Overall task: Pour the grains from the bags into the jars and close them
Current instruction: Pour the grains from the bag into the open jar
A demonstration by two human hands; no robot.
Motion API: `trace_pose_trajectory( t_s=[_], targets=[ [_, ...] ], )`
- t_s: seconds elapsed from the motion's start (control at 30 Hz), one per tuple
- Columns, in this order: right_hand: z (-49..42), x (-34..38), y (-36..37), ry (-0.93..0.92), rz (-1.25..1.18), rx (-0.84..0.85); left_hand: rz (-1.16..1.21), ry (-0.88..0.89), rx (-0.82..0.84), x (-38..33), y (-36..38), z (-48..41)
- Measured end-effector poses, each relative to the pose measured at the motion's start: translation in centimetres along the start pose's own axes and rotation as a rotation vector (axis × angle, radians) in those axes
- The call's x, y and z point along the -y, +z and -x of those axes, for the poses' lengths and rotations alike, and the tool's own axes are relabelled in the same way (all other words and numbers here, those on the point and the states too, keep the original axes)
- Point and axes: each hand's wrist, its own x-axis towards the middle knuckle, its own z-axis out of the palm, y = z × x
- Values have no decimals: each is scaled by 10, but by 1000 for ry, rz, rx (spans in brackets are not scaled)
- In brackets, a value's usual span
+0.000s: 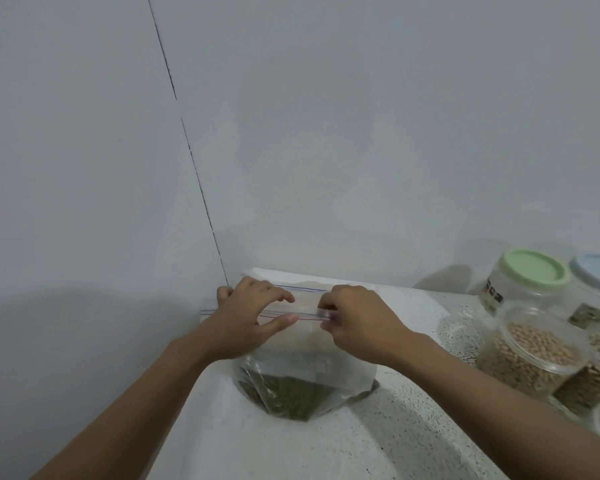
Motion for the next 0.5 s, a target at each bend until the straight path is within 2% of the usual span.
trace_pose_trajectory(
  t_s=[0.17,0.33,0.5],
  targets=[
    [12,0,-24,-25,-216,97,82,151,142,-17,-19,-1],
    [35,-9,-40,-57,-268,128,101,274,277,-37,-48,8],
    [51,-20,-54,-86,-242,77,141,341,265,-67,-62,14]
  ],
)
